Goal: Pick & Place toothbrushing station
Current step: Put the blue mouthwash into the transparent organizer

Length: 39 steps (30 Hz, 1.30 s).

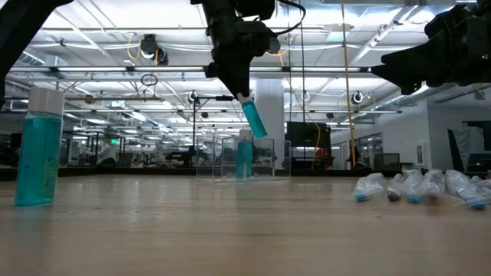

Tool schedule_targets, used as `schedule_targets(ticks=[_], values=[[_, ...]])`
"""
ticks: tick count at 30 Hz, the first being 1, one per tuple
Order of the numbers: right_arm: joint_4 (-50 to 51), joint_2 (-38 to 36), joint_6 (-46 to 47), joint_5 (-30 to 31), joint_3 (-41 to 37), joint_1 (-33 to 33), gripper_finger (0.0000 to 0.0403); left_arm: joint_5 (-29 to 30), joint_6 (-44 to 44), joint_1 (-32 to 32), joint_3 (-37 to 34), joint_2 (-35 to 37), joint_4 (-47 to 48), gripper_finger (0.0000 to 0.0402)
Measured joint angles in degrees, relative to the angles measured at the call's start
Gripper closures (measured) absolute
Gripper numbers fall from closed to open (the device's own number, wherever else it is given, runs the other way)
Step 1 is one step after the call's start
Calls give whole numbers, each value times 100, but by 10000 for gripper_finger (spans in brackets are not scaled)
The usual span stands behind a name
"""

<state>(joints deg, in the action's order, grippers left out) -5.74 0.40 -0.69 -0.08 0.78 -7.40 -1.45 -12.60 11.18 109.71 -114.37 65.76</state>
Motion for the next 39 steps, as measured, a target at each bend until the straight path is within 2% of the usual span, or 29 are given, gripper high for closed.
schedule_targets(ticks=[16, 28, 39], values=[[2, -1, 0, 1, 2, -1, 190, 144, -76, -10, 0, -4, -1, 306], [0, -2, 0, 1, 1, 0, 190, 96, -76, -83, -11, -321, 14, 306], [0, -2, 0, 0, 0, -2, 190, -20, -63, -81, -9, -515, -339, 306]])
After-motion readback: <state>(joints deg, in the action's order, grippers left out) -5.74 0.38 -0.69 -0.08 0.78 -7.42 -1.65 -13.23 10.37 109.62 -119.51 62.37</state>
